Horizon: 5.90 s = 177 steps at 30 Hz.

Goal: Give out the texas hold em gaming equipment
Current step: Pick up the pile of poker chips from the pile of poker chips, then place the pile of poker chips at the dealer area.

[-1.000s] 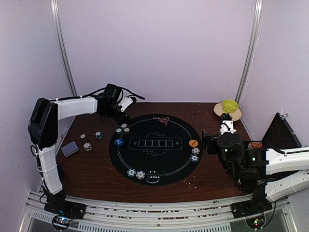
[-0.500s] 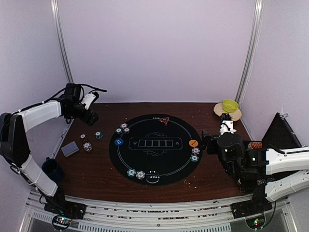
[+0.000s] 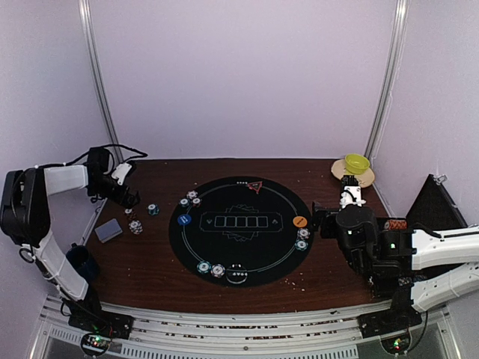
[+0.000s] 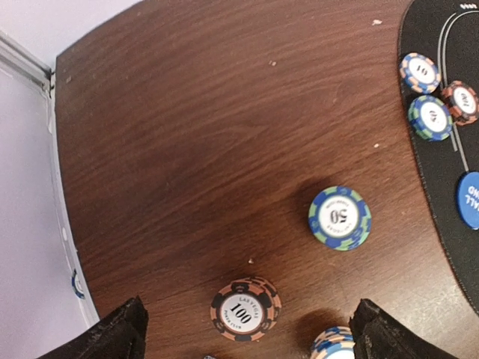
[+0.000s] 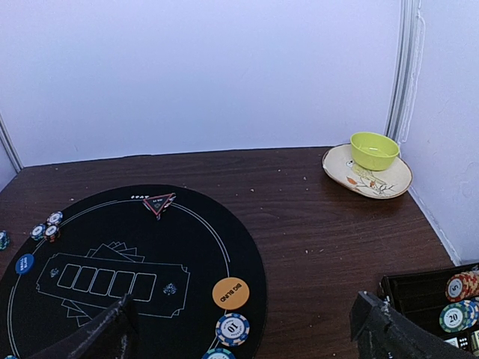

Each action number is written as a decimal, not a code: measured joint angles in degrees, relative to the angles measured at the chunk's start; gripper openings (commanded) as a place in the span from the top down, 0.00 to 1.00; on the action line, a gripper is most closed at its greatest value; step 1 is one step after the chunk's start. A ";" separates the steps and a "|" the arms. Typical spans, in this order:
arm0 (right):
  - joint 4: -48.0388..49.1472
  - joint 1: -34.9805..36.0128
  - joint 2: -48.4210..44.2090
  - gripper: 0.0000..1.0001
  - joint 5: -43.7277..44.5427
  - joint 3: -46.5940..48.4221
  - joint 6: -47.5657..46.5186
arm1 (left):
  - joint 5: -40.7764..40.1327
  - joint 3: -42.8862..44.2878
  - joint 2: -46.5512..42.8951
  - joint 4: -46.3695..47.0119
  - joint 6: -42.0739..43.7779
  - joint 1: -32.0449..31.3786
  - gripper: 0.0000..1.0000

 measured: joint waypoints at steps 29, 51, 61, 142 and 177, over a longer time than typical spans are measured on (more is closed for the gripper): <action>-0.04 0.00 -0.46 0.00 -0.02 0.00 0.00 | 1.79 -0.57 9.29 1.07 0.00 4.79 0.29; -0.07 0.00 -0.46 0.00 -0.02 0.00 0.00 | 3.26 -1.31 9.40 2.40 0.02 4.79 0.48; -0.09 0.00 -0.46 0.00 -0.02 0.00 0.00 | 4.07 -1.53 9.40 2.40 0.07 4.79 0.64; -0.42 0.22 0.22 0.00 0.07 0.00 -0.37 | 6.84 -0.96 10.29 0.37 9.64 -46.88 0.66; -0.44 0.22 -0.07 0.00 0.07 0.00 -0.39 | 8.17 -0.96 10.12 -2.80 10.60 -46.88 0.48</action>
